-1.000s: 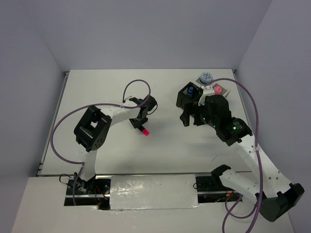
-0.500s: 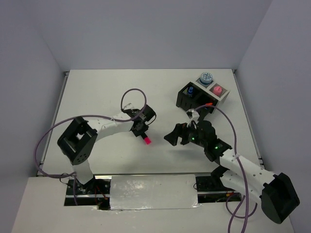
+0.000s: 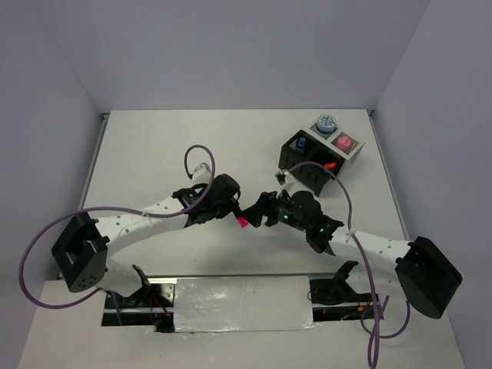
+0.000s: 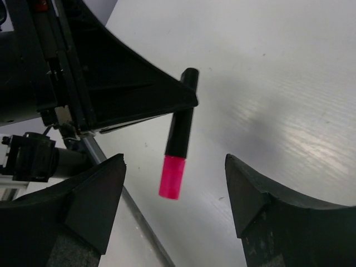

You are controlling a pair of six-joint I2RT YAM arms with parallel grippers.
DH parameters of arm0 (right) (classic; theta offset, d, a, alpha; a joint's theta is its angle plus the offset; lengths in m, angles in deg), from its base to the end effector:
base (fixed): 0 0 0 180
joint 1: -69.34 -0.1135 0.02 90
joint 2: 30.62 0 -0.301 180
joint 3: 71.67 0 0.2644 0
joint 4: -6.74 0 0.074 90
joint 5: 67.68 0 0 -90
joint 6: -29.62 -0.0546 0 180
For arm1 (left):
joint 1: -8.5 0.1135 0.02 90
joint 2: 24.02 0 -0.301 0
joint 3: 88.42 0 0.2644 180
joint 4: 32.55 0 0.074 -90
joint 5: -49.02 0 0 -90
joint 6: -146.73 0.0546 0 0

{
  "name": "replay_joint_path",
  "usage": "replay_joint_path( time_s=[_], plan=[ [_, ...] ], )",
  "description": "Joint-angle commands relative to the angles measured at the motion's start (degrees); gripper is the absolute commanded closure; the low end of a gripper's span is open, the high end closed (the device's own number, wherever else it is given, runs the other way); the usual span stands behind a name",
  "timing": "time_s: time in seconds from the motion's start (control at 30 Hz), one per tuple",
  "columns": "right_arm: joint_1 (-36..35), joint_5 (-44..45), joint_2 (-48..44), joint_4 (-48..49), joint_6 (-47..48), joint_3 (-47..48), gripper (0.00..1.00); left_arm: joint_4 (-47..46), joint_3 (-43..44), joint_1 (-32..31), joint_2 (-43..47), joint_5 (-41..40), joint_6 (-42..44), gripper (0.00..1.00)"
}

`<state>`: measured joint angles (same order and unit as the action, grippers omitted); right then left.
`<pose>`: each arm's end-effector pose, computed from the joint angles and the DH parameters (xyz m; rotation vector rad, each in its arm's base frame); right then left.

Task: Sort the stationery into containers
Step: Pick up the pen from the center of the board, then place the pen in the storage box.

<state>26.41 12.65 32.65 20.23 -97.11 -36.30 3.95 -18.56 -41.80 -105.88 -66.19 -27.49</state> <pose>0.1710 0.1716 0.2268 -0.2353 1.9581 1.1054 0.2209 -0.2296 0.2641 -0.8932 2.2330 -0.6302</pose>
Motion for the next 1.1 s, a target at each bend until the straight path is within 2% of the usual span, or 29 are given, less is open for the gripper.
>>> replay_joint_path(
  time_s=[0.0,0.1,0.33,0.7,0.73,0.83,0.87,0.9,0.97,1.0,1.07],
  plan=[
    [-2.0,0.9,1.6,5.6,-1.1,3.1,0.22,-3.8,-0.1,-0.1,1.7,-1.2,-0.2,1.0],
    [-2.7,0.3,3.0,6.5,-2.0,3.5,0.29,-4.5,-0.5,-0.1,2.2,-1.2,-0.2,1.0],
    [-2.9,0.4,5.5,5.7,-2.5,3.8,0.31,-6.8,-3.0,-0.1,4.2,-2.2,-0.1,1.0],
    [-3.1,-3.2,10.4,8.5,-2.8,5.2,0.51,-9.9,-5.0,-0.1,6.3,-1.8,0.3,1.0],
    [-3.0,-3.4,10.5,8.7,-3.0,5.2,0.54,-10.2,-5.2,-0.1,6.5,-1.7,0.4,1.0],
    [-3.1,-3.5,10.5,8.5,-3.1,5.2,0.9,-10.4,-5.8,-0.1,7.4,-2.1,0.2,1.0],
    [-3.1,-3.5,10.5,8.1,-3.1,5.2,0.97,-10.6,-5.9,-0.1,7.7,-2.0,0.3,1.0],
    [-3.2,-3.5,10.4,8.0,-2.9,5.3,0.97,-11.0,-6.2,-0.1,7.8,-1.9,0.3,0.98],
    [-3.1,-3.6,10.0,7.7,-1.9,5.3,0.97,-12.3,-6.5,-0.1,8.0,-1.8,1.6,0.86],
    [-3.1,-3.6,9.2,7.0,-1.2,5.6,0.97,-13.3,-6.7,-0.1,8.1,-1.6,2.2,0.58],
    [-2.9,-2.6,7.8,1.3,0.7,7.3,0.98,-12.4,-6.6,-0.1,8.3,-1.3,2.3,0.11]
  ],
)
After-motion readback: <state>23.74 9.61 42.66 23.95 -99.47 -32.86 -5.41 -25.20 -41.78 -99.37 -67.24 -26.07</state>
